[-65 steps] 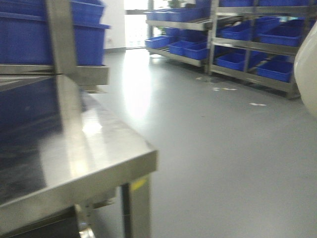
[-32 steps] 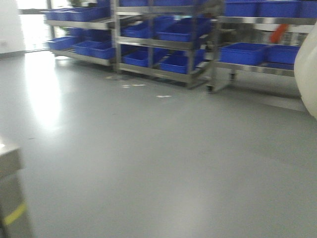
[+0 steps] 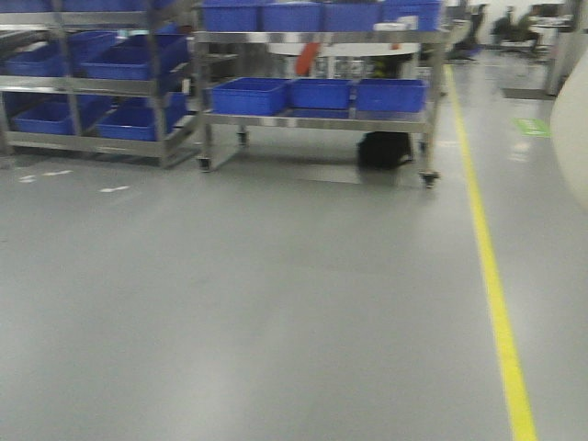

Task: Move white bin to right shelf second layer
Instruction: 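Drive past the blue-crate cart toward the windows carrying the bin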

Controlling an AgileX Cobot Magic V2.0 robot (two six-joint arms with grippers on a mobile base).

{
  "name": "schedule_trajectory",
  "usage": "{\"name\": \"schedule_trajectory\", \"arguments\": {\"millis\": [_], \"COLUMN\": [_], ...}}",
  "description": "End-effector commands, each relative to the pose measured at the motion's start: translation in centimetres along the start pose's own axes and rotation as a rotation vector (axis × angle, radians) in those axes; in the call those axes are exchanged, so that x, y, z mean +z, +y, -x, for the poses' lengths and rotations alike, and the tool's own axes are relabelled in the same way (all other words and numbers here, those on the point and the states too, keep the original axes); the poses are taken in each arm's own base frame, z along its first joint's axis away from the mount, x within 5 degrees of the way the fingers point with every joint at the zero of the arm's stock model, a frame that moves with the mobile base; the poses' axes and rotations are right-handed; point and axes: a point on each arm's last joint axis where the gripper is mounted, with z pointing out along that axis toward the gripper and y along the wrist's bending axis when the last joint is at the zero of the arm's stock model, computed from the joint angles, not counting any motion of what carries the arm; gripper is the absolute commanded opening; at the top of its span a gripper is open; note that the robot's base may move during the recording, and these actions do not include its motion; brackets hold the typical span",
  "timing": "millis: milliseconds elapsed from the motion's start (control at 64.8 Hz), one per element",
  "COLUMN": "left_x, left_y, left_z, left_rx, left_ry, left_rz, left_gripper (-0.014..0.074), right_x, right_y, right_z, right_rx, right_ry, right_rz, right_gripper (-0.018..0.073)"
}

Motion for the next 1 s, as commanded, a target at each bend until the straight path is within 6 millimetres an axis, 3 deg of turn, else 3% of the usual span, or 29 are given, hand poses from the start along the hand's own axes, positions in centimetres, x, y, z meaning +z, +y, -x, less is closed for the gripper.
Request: {"name": "schedule_trajectory", "arguments": {"millis": [0, 987], "left_x": [0.06, 0.06], "left_y": [-0.02, -0.02], "left_z": [-0.36, -0.36], "left_rx": [-0.003, -0.003], "left_ry": [-0.066, -0.066], "left_rz": [-0.002, -0.002], "left_gripper": [0.0085, 0.0085], "right_x": [-0.54, -0.54], "right_y": [-0.05, -0.05], "right_z": [1.85, 1.85], "right_rx": [0.013, 0.013], "right_ry": [-0.13, -0.13], "right_rz": [-0.007, -0.007], "right_gripper": [0.0046, 0.0046]}}
